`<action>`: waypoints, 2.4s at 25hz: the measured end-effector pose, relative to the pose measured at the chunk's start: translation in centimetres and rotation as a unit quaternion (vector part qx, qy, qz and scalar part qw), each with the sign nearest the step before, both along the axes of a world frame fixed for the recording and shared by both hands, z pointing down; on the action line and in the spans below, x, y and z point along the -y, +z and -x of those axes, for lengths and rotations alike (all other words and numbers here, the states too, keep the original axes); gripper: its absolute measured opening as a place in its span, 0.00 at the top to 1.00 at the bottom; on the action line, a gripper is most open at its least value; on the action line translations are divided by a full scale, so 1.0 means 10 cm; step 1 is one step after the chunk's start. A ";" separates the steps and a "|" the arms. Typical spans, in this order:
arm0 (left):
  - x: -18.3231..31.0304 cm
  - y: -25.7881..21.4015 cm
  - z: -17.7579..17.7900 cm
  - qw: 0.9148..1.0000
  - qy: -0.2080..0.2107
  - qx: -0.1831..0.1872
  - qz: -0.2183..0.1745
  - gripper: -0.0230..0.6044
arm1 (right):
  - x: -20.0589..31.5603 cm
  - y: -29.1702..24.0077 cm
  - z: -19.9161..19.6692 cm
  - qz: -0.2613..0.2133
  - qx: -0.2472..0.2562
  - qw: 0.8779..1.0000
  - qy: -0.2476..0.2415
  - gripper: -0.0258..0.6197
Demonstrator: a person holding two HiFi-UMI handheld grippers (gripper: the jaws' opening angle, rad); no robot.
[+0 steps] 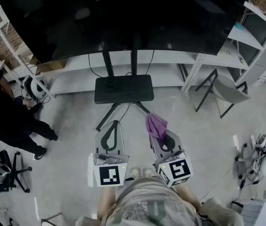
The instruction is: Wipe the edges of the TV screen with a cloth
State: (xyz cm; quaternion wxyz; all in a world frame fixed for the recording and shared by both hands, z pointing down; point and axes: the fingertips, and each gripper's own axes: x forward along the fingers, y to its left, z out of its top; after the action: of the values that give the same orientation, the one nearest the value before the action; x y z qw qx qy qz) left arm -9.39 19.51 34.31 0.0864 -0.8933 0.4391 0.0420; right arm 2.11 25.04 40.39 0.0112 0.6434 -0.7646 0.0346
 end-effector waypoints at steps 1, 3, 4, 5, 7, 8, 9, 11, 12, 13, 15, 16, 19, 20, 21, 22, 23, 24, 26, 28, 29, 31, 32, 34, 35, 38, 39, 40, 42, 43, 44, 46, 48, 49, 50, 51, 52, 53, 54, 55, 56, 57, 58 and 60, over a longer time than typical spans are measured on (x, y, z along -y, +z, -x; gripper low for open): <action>0.02 0.00 0.03 1.000 -0.001 -0.001 -0.001 0.94 | 0.01 0.00 0.03 0.000 0.002 1.000 0.000 0.88; 0.04 0.01 0.08 1.000 -0.002 -0.004 0.000 0.94 | 0.02 0.01 0.07 -0.001 0.002 1.000 0.002 0.88; 0.06 0.02 0.11 1.000 -0.003 -0.006 0.002 0.94 | 0.02 0.02 0.09 0.000 -0.001 1.000 0.006 0.88; 0.07 0.03 0.14 1.000 -0.003 -0.007 0.004 0.94 | 0.03 0.04 0.10 0.002 -0.007 1.000 0.010 0.88; 0.11 0.05 0.19 1.000 -0.002 -0.009 0.007 0.94 | 0.04 0.06 0.14 0.008 -0.020 1.000 0.013 0.88; 0.15 0.06 0.22 1.000 0.000 -0.012 0.010 0.94 | 0.06 0.06 0.16 0.010 -0.025 1.000 0.014 0.88; 0.19 0.07 0.25 1.000 0.003 -0.017 0.015 0.94 | 0.08 0.07 0.20 0.012 -0.027 0.999 0.015 0.88; 0.27 0.14 0.33 0.999 0.011 -0.024 0.027 0.94 | 0.07 0.07 0.29 0.014 -0.026 0.999 0.018 0.88; 0.32 0.22 0.36 0.999 0.016 -0.017 0.032 0.94 | 0.05 0.07 0.34 0.013 -0.028 0.999 0.020 0.88; 0.36 0.32 0.37 0.999 0.020 -0.006 0.036 0.94 | 0.02 0.08 0.36 0.011 -0.031 0.999 0.025 0.88; 0.43 0.52 0.30 0.999 0.029 0.018 0.042 0.94 | -0.05 0.12 0.34 0.011 -0.042 0.998 0.044 0.88; 0.45 0.58 0.22 0.998 0.036 0.022 0.040 0.94 | -0.07 0.14 0.28 0.012 -0.045 0.997 0.058 0.88; 0.58 0.79 0.04 0.996 0.065 0.032 0.058 0.94 | -0.09 0.15 0.05 0.020 -0.033 0.992 0.118 0.88; 0.63 0.82 -0.01 0.995 0.073 0.033 0.060 0.94 | -0.11 0.18 -0.03 0.029 -0.021 0.989 0.143 0.88; 0.70 0.79 -0.07 0.995 0.080 0.029 0.056 0.94 | -0.11 0.22 -0.13 0.041 -0.007 0.985 0.168 0.88; 0.77 0.75 -0.14 0.995 0.086 0.024 0.050 0.94 | -0.10 0.26 -0.22 0.052 0.007 0.981 0.188 0.88; 0.86 0.72 -0.18 0.995 0.089 0.022 0.046 0.94 | -0.08 0.31 -0.30 0.059 0.020 0.977 0.203 0.88; 0.93 0.73 -0.21 0.994 0.092 0.026 0.046 0.94 | -0.06 0.36 -0.35 0.062 0.031 0.975 0.212 0.88; 1.00 0.79 -0.23 0.994 0.096 0.033 0.050 0.94 | -0.05 0.44 -0.40 0.064 0.039 0.973 0.220 0.88; 1.01 0.84 -0.32 0.993 0.100 0.031 0.059 0.94 | 0.03 0.48 -0.43 0.065 0.030 0.974 0.213 0.88; 1.01 0.87 -0.39 0.992 0.105 0.031 0.064 0.94 | 0.12 0.47 -0.46 0.062 0.021 0.977 0.205 0.88; 1.04 0.84 -0.54 0.991 0.118 0.029 0.061 0.94 | 0.39 0.41 -0.49 0.048 0.009 0.982 0.184 0.88; 1.07 0.81 -0.61 0.990 0.124 0.028 0.054 0.94 | 0.53 0.37 -0.51 0.037 0.003 0.984 0.173 0.88; 1.18 0.73 -0.76 0.991 0.127 0.021 0.038 0.94 | 0.83 0.30 -0.57 0.016 -0.008 0.988 0.151 0.88; 1.25 0.71 -0.83 0.991 0.125 0.016 0.034 0.94 | 0.97 0.28 -0.61 0.009 -0.014 0.990 0.140 0.88; 1.56 0.68 -1.01 0.993 0.114 0.011 0.030 0.94 | 1.42 0.25 -0.73 -0.005 -0.022 0.994 0.106 0.88; 1.69 0.65 -1.08 0.994 0.108 0.011 0.023 0.94 | 1.60 0.22 -0.77 -0.012 -0.025 0.995 0.095 0.88; 1.84 0.59 -1.14 0.995 0.100 0.010 0.012 0.94 | 1.79 0.17 -0.81 -0.021 -0.028 0.996 0.084 0.88; 2.16 0.44 -1.24 0.997 0.081 0.002 -0.007 0.94 | 2.20 0.01 -0.86 -0.049 -0.036 0.996 0.060 0.88; 2.34 0.37 -1.27 0.998 0.069 -0.004 -0.012 0.94 | 2.40 -0.08 -0.87 -0.066 -0.041 0.996 0.046 0.88; 2.51 0.31 -1.29 0.998 0.056 -0.008 -0.014 0.94 | 2.60 -0.17 -0.88 -0.082 -0.048 0.995 0.029 0.88; 2.86 0.17 -1.34 0.999 0.036 -0.013 -0.021 0.94 | 2.97 -0.30 -0.87 -0.101 -0.063 0.993 -0.005 0.88; 3.14 0.01 -1.38 0.999 0.018 -0.022 -0.037 0.94 | 3.29 -0.42 -0.89 -0.121 -0.074 0.989 -0.030 0.88; 3.25 -0.04 -1.40 0.999 0.011 -0.027 -0.041 0.94 | 3.41 -0.46 -0.92 -0.131 -0.075 0.988 -0.036 0.88; 3.33 -0.07 -1.42 0.999 0.006 -0.031 -0.041 0.94 | 3.50 -0.49 -0.97 -0.136 -0.073 0.987 -0.040 0.88; 3.40 -0.08 -1.42 0.999 0.002 -0.034 -0.037 0.94 | 3.58 -0.50 -1.00 -0.138 -0.068 0.987 -0.042 0.88; 3.46 -0.09 -1.41 0.999 0.000 -0.033 -0.034 0.94 | 3.65 -0.52 -0.99 -0.137 -0.059 0.988 -0.046 0.88; 3.52 -0.11 -1.37 0.999 -0.002 -0.031 -0.034 0.94 | 3.70 -0.55 -0.93 -0.137 -0.047 0.988 -0.055 0.88; 3.57 -0.13 -1.32 0.999 -0.001 -0.028 -0.036 0.94 | 3.75 -0.59 -0.85 -0.138 -0.038 0.988 -0.063 0.88; 3.62 -0.15 -1.26 0.999 0.001 -0.026 -0.040 0.94 | 3.78 -0.62 -0.77 -0.140 -0.034 0.987 -0.068 0.88; 3.66 -0.17 -1.20 0.999 0.002 -0.027 -0.041 0.94 | 3.82 -0.63 -0.70 -0.140 -0.034 0.987 -0.070 0.88; 3.71 -0.18 -1.13 0.999 0.004 -0.030 -0.038 0.94 | 3.86 -0.62 -0.63 -0.138 -0.036 0.987 -0.068 0.88; 3.76 -0.20 -1.07 0.999 0.006 -0.035 -0.033 0.94 | 3.90 -0.61 -0.57 -0.136 -0.037 0.988 -0.066 0.88; 3.86 -0.29 -1.01 0.998 0.013 -0.047 -0.036 0.94 | 3.97 -0.64 -0.49 -0.136 -0.031 0.988 -0.067 0.88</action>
State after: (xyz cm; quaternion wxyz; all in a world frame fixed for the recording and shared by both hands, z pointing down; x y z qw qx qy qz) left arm 0.70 -19.08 31.39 0.0975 -0.8924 0.4290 0.1009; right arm 6.98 -14.70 33.97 -0.0506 0.5871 -0.8028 -0.0904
